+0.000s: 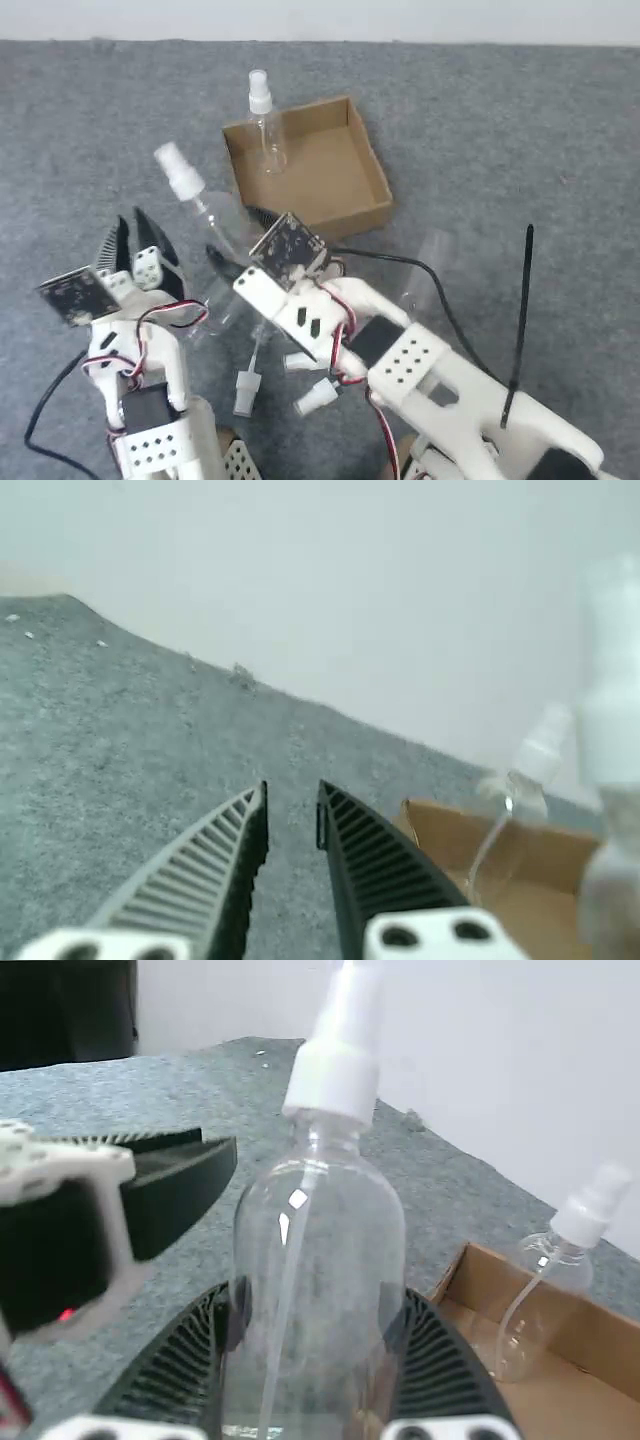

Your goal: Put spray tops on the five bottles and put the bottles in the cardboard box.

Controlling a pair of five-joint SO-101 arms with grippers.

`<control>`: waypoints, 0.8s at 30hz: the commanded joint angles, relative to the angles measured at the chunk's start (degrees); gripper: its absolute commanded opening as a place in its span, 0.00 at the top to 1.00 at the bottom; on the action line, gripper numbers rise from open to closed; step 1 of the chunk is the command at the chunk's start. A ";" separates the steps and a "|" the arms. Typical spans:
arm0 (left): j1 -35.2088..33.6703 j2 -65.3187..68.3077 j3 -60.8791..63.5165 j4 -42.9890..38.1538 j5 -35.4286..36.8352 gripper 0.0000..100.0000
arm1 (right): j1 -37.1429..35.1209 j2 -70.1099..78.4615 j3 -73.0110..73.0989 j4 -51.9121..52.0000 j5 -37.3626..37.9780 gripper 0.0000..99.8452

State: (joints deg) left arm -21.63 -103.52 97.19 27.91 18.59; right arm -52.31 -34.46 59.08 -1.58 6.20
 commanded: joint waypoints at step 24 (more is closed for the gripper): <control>7.74 -0.97 -2.24 -1.76 3.69 0.85 | -5.76 4.09 1.23 -3.21 5.19 0.97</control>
State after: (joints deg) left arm -16.79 -103.52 97.01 26.59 22.73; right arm -56.97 -34.64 62.15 -1.49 9.98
